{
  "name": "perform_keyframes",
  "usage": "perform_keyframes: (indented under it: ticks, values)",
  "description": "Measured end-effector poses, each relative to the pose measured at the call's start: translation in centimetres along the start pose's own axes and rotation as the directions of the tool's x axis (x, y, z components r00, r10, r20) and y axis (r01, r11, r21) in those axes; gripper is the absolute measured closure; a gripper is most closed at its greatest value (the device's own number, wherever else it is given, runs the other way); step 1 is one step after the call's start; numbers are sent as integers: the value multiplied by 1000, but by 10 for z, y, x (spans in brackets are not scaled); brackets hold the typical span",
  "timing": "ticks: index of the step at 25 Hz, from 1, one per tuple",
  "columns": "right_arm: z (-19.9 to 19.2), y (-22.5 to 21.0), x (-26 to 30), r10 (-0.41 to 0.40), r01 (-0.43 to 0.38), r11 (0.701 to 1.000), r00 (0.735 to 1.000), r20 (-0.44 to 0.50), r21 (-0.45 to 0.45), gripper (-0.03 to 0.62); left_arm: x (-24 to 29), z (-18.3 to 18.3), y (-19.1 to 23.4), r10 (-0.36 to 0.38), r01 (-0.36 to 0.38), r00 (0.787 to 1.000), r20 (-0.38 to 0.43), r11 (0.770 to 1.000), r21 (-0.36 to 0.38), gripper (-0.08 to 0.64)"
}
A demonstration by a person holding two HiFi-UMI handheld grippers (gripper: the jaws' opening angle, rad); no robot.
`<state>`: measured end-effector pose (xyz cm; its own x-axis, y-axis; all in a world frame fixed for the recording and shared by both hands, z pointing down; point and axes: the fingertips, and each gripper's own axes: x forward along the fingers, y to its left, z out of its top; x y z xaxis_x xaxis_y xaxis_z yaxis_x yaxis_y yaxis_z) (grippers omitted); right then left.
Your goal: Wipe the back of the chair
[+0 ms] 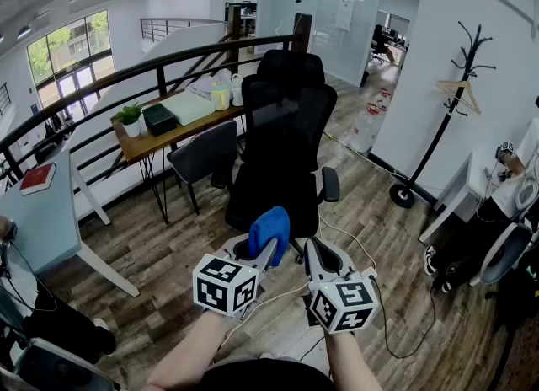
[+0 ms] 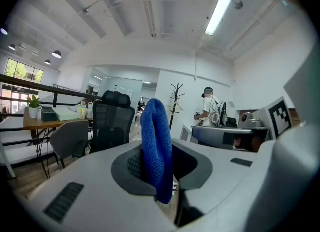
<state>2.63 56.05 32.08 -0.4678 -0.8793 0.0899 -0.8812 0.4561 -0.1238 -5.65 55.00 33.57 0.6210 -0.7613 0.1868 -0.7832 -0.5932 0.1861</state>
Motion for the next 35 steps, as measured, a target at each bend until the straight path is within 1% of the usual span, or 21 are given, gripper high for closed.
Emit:
perform_keyframes:
  ticks: [7,10,14,17,22,29,32,35]
  values:
    - [1,5,-1,-22,22,1000,1000,2,-16,563,-6,1,3,27,-27,1000,6,999,20,486]
    - [-1,11,-1,-19,19,1000,1000,3,-3,563,-12,-2,5,29,-29,999,14,1000,-3,486]
    - [-3,17,-2,-24,23,1000,1000,14,18,563,-22,-8,9,19,-19,1000,16,999,-39,486]
    - [-8,20,-2,-31,31,999,999,15,19,561,-30,-16,16,15,-15,1000,9,999,-35,486]
    - [-15,19,5,-45,45,999,999,9,29,561,-29,-18,33,3,-3,1000,1,1000,-22,486]
    - [-16,-1,34,-52,51,997,998,17,64,561,0,-2,56,-9,10,1000,10,1000,-14,486]
    - [-11,-17,61,-35,34,998,999,19,45,561,28,2,67,-11,11,1000,10,1000,-18,486]
    - [-3,-43,95,-17,16,999,1000,24,32,561,64,10,83,-11,11,1000,13,1000,-26,486]
